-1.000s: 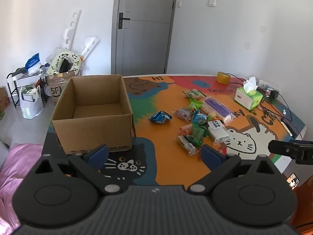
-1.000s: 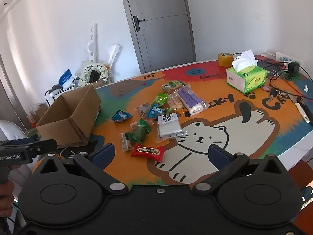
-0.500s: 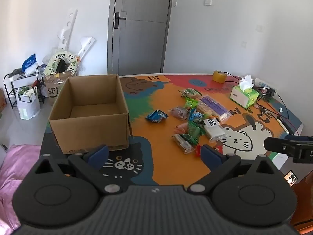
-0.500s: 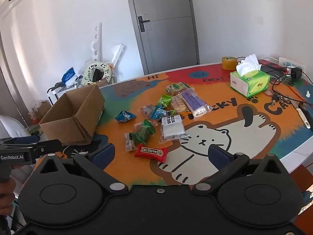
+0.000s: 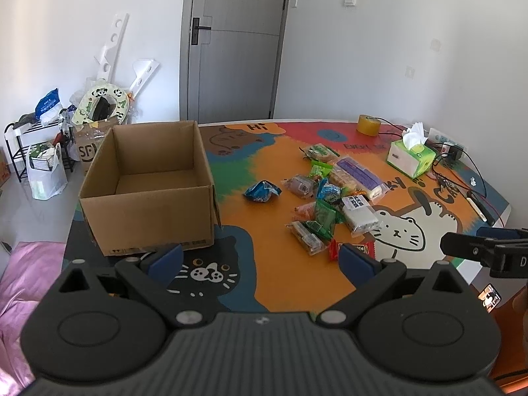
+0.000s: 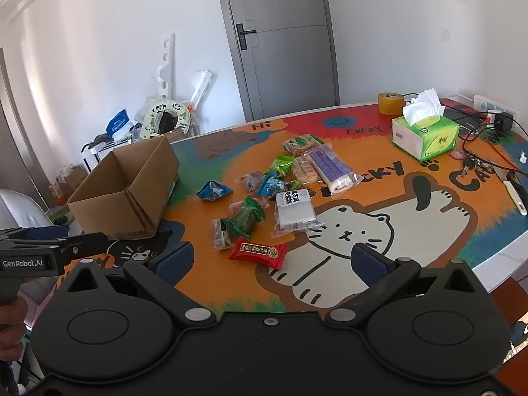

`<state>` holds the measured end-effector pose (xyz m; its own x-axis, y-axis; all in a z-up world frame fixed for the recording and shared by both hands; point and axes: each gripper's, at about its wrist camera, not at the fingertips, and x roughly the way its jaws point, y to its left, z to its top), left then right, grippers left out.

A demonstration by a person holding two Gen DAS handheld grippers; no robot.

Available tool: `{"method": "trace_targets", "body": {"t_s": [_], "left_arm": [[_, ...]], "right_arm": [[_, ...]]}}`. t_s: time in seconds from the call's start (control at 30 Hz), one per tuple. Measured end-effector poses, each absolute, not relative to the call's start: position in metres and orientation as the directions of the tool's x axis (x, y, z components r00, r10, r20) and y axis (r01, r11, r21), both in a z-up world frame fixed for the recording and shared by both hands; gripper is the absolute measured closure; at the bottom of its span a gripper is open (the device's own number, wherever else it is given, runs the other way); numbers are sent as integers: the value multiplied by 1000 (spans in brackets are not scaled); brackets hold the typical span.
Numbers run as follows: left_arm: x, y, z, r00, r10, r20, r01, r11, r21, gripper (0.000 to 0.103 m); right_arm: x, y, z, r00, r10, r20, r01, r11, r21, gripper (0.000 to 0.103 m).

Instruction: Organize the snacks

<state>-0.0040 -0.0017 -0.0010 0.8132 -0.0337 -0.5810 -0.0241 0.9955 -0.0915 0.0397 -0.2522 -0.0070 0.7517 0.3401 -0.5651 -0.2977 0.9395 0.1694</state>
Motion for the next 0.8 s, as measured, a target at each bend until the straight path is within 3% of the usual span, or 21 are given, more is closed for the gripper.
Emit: {"method": "trace_targets", "body": {"t_s": [0.8], "left_arm": [[-5, -1, 3, 821, -38, -570, -24, 995, -101, 3]], "right_arm": [[38, -252, -4, 771, 316, -553, -297, 946, 127, 0]]}}
